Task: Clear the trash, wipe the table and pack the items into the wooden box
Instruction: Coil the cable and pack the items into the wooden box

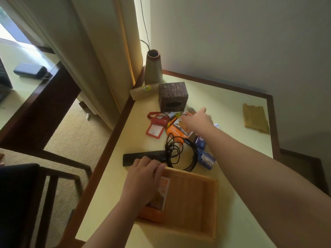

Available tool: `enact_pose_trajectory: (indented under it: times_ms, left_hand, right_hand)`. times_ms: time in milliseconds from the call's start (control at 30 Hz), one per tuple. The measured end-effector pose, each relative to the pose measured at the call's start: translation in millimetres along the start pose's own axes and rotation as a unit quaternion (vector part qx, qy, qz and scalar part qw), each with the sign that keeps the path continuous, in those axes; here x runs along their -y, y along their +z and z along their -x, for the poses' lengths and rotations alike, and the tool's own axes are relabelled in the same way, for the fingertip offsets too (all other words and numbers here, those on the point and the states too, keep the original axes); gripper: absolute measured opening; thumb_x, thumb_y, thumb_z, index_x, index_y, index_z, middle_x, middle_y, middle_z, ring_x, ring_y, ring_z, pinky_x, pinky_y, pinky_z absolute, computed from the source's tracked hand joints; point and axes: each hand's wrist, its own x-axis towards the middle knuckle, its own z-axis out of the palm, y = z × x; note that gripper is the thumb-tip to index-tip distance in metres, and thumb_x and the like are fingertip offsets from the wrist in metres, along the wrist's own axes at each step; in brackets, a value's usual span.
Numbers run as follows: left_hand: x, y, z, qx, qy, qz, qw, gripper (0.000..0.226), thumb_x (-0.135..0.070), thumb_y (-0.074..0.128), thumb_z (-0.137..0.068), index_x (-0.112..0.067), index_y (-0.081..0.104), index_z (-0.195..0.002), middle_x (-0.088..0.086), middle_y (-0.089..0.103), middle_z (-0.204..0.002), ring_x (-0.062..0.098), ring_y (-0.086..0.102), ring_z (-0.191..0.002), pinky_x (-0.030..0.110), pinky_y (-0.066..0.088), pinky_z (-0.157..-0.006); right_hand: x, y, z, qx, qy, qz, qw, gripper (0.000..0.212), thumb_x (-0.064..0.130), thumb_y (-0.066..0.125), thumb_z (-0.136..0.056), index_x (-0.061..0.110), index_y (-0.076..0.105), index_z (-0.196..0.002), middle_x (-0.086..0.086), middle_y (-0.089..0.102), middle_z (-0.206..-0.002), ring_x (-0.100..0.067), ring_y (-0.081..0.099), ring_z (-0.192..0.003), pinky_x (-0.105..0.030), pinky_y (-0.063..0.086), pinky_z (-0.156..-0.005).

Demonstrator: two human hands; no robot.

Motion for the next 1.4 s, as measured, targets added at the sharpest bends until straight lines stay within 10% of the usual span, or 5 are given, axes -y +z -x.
enact_pose_trajectory:
  times_ms: [200, 400, 700, 1100, 1400]
  left_hand:
    - [2.4, 0.7, -0.7, 0.024, -0.023, 0.01, 0.999, 0.036, -0.058, 0.029, -0.106, -0.044, 0.059, -0.12, -0.02, 0.052, -0.112, 0.006, 0.046, -0.104, 0.025, 0.044, -0.091]
    - [2.1, 0.7, -0.3, 0.004, -0.014, 0.021, 1.0, 0.034, -0.056, 0.032, -0.107, -0.042, 0.061, -0.118, -0.02, 0.053, -0.108, 0.005, 0.046, -0.101, 0.025, 0.044, -0.089]
    - [-0.8, -1.4, -1.9, -0.023, -0.008, 0.021, 0.999, 0.026, -0.05, 0.044, -0.105, -0.036, 0.065, -0.11, -0.018, 0.056, -0.098, 0.006, 0.05, -0.09, 0.028, 0.05, -0.081]
    - [1.8, -1.6, -1.6, -0.004, -0.015, 0.004, 1.0, 0.034, -0.046, 0.036, -0.106, -0.032, 0.065, -0.116, -0.01, 0.059, -0.108, 0.01, 0.047, -0.098, 0.032, 0.047, -0.086]
    - [3.2, 1.8, -2.5, -0.018, -0.006, -0.006, 1.0, 0.037, -0.046, 0.036, -0.109, -0.027, 0.068, -0.114, -0.004, 0.061, -0.106, 0.014, 0.047, -0.096, 0.034, 0.046, -0.081]
  right_hand:
    - [20.2, 28.9, -0.7, 0.042, 0.034, 0.061, 0.997, 0.085, 0.068, 0.052, -0.095, 0.021, 0.019, -0.158, -0.016, 0.027, -0.155, -0.036, 0.044, -0.134, -0.036, 0.044, -0.093]
    - [26.7, 17.9, 12.1, -0.042, 0.117, -0.196, 0.973, 0.099, 0.056, 0.076, -0.085, 0.02, 0.013, -0.153, -0.018, 0.038, -0.148, -0.028, 0.052, -0.118, -0.033, 0.049, -0.082]
    - [-5.0, -60.8, 144.6, -0.212, -0.127, -0.427, 0.87, 0.12, 0.042, 0.094, -0.072, 0.036, 0.012, -0.16, 0.009, 0.04, -0.151, -0.008, 0.051, -0.132, -0.015, 0.056, -0.089]
    - [-79.6, 0.1, 284.8, 0.001, -0.04, -0.035, 0.999, 0.121, 0.074, 0.068, -0.08, 0.036, -0.012, -0.162, 0.008, 0.033, -0.15, -0.013, 0.041, -0.136, -0.03, 0.045, -0.102]
    - [-84.7, 46.2, 271.5, 0.013, 0.021, 0.007, 1.0, 0.095, 0.088, 0.052, -0.08, 0.031, 0.034, -0.155, 0.007, 0.057, -0.133, -0.017, 0.057, -0.118, -0.037, 0.057, -0.094]
